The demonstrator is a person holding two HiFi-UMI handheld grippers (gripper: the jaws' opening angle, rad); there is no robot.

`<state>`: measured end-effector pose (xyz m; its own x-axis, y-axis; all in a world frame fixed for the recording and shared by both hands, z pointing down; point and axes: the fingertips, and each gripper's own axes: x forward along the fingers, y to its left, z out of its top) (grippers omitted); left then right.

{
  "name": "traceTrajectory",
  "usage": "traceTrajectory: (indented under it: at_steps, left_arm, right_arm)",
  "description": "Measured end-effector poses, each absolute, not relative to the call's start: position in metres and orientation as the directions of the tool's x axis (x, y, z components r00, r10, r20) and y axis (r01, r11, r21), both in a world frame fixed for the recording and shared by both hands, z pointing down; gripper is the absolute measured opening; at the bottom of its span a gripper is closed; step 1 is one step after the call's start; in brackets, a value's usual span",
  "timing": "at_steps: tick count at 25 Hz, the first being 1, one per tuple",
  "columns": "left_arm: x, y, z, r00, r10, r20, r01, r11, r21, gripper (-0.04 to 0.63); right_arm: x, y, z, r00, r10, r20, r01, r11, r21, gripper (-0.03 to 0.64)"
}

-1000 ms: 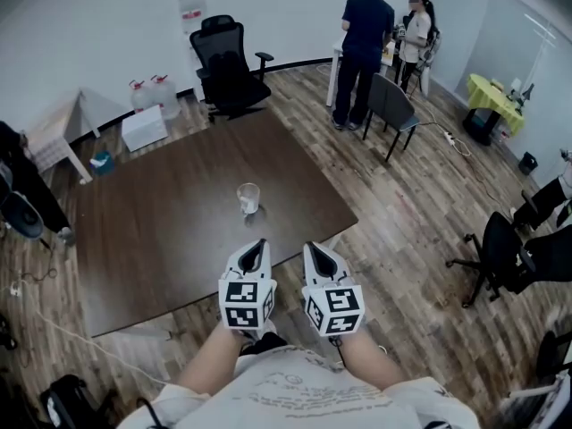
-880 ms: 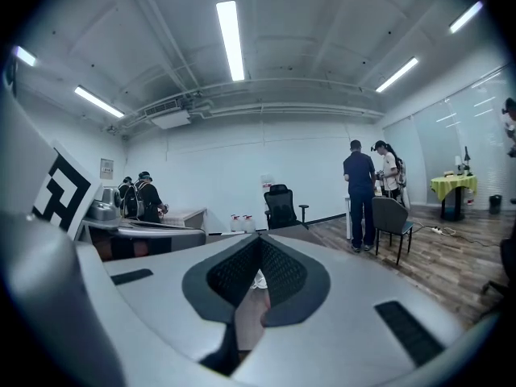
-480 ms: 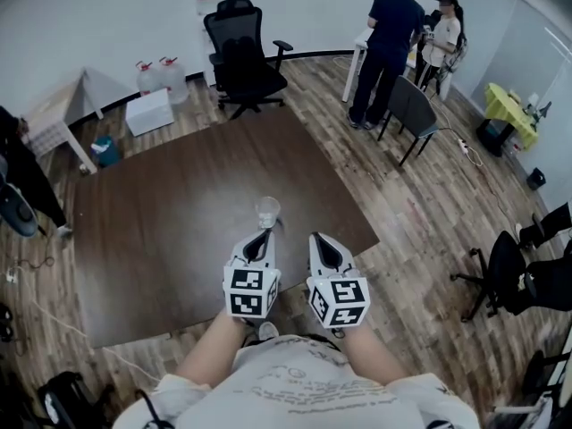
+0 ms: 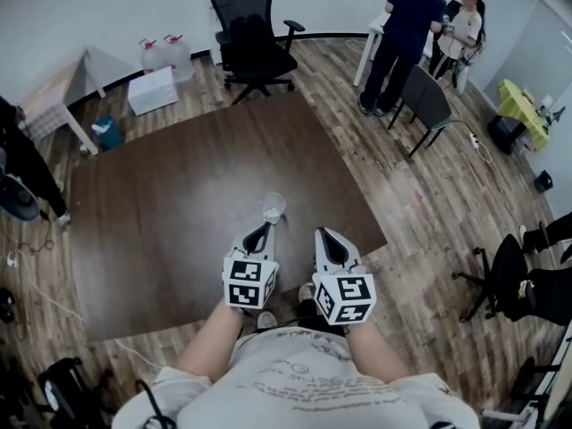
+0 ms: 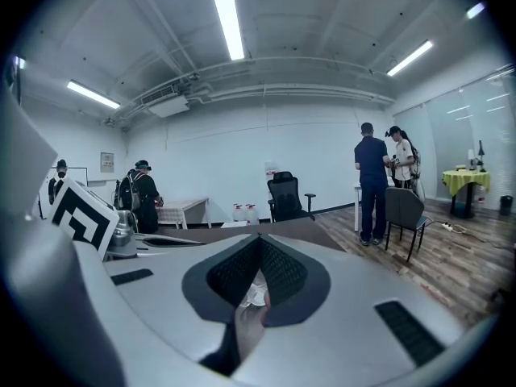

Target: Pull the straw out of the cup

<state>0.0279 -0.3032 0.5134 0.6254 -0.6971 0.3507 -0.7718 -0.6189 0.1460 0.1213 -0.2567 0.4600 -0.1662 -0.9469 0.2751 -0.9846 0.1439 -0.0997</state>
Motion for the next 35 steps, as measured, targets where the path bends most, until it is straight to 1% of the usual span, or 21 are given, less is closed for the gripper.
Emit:
traceTrajectory:
  at_steps: [4, 10, 11, 13, 14, 15, 20, 24, 28, 35]
  left_arm:
    - [0.037, -0.319, 0.523, 0.607, -0.711, 0.355, -0.78, -0.618, 0.094, 0.008]
    - [0.035, -0.341, 0.549, 0.513, -0.739, 0.437, -0.818, -0.575, -0.013, 0.011]
    - [0.035, -0.343, 0.555, 0.502, -0.735, 0.455, -0.816, -0.578, -0.033, 0.02]
    - [0.036, -0.349, 0.569, 0.484, -0.725, 0.49, -0.811, -0.582, -0.059, 0.079]
    - [0.034, -0.353, 0.575, 0.474, -0.721, 0.506, -0.813, -0.579, -0.062, 0.096]
    - [0.033, -0.357, 0.582, 0.466, -0.717, 0.518, -0.818, -0.573, -0.058, 0.098]
    - [0.032, -0.375, 0.611, 0.443, -0.697, 0.564, -0.832, -0.554, -0.031, 0.098]
    - [0.036, -0.378, 0.632, 0.419, -0.678, 0.604, -0.829, -0.557, -0.051, 0.098]
    - [0.037, -0.384, 0.643, 0.396, -0.683, 0.615, -0.834, -0.547, -0.071, 0.098]
    - [0.034, -0.391, 0.658, 0.388, -0.662, 0.641, -0.844, -0.535, -0.041, 0.098]
  right_arm:
    - [0.139, -0.278, 0.468, -0.191, -0.939, 0.285, -0.98, 0.166, -0.111, 0.015]
    - [0.148, -0.31, 0.473, -0.257, -0.919, 0.299, -0.966, 0.233, -0.114, 0.015]
    - [0.149, -0.314, 0.475, -0.268, -0.914, 0.303, -0.963, 0.245, -0.114, 0.015]
    - [0.152, -0.32, 0.477, -0.286, -0.907, 0.309, -0.958, 0.262, -0.118, 0.015]
    - [0.153, -0.323, 0.479, -0.293, -0.904, 0.312, -0.956, 0.268, -0.12, 0.015]
    - [0.155, -0.325, 0.481, -0.297, -0.901, 0.316, -0.955, 0.272, -0.121, 0.015]
    - [0.161, -0.336, 0.493, -0.306, -0.888, 0.342, -0.952, 0.282, -0.12, 0.015]
    - [0.167, -0.335, 0.497, -0.304, -0.885, 0.353, -0.953, 0.279, -0.12, 0.015]
    - [0.176, -0.335, 0.501, -0.294, -0.883, 0.366, -0.956, 0.271, -0.115, 0.015]
    - [0.187, -0.34, 0.501, -0.268, -0.889, 0.371, -0.963, 0.25, -0.097, 0.015]
